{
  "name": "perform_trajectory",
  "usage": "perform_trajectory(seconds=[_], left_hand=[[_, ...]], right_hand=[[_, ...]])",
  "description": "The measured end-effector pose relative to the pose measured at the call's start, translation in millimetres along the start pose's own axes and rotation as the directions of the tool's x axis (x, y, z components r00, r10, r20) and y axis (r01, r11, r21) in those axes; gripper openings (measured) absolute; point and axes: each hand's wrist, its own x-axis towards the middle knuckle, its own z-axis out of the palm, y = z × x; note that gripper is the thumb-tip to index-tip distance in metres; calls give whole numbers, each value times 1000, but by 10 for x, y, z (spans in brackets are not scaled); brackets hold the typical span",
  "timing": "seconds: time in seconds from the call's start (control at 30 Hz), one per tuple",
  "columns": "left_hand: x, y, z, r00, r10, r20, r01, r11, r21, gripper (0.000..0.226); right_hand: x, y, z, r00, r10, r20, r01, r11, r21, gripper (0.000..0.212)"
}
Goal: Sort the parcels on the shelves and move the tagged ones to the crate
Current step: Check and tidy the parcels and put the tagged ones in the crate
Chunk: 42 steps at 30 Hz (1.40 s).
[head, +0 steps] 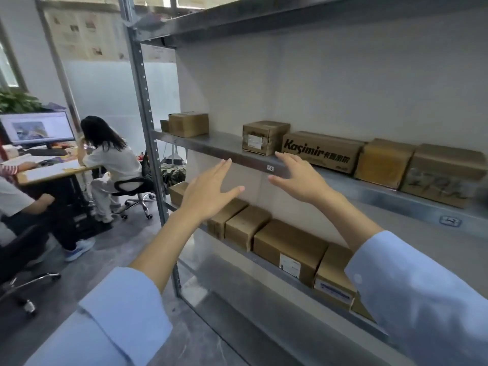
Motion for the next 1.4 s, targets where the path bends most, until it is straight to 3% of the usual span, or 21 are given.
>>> perform_trajectory(seconds=[0.23, 0.5, 0.7, 0.97, 1.4], left_hand=[[1245, -608, 375, 988, 155, 14, -153, 984, -86, 79], [2555, -1227, 641, 944, 327, 46, -317, 935, -157, 80], [3141, -1388, 892, 926, 354, 132, -276, 872, -405, 86], [3437, -1262, 1120, 889, 446, 102, -293, 726, -623, 83], [3331, -1265, 1111, 898, 439, -9, -316, 632, -708, 74]], right_hand=[[863, 109, 266, 980, 130, -149, -123, 991, 59, 73], [1724, 48, 551, 900, 353, -257, -312, 932, 186, 69], [2033, 55, 755, 834, 462, -302, -401, 883, 245, 74], [2203, 146, 731, 808, 502, -309, -437, 861, 258, 75], [2200, 175, 788, 805, 421, -417, -333, 904, 269, 66]])
